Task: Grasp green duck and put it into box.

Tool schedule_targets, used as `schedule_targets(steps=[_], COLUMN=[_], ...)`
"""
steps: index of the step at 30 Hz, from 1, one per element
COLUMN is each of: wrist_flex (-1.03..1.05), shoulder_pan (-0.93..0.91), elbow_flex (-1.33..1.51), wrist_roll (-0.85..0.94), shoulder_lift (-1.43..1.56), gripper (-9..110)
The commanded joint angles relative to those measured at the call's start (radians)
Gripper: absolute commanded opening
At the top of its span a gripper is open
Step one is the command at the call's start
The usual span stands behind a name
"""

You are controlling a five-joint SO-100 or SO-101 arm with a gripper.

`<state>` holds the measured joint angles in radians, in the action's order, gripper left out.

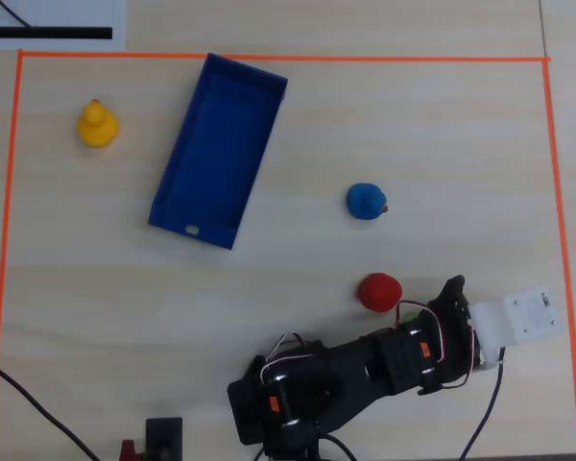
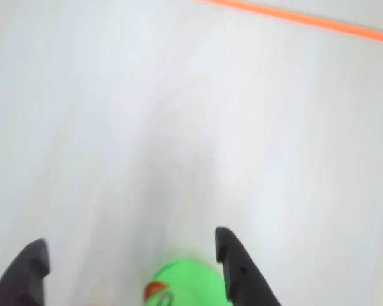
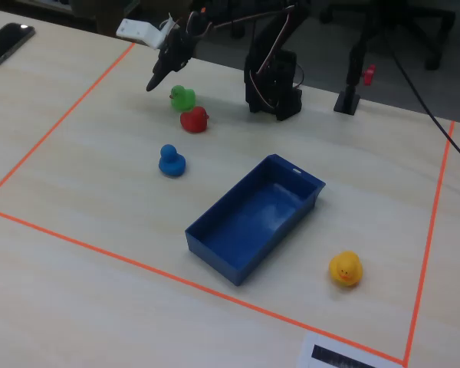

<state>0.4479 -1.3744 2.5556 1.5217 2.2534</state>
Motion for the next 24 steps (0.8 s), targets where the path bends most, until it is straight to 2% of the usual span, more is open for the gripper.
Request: schedule_targets(steps=[1,15,24], wrist_flex=[-0.035,-0.023,-0.095], shoulder_pan=[-0.031,-0.058,-0.055], elbow_flex=[0.006,0.126,0.229], wrist_roll=[0.034,0.081,0.095], shoulder_lift=[0.009,0.167,0.202], gripper=[36,37,38])
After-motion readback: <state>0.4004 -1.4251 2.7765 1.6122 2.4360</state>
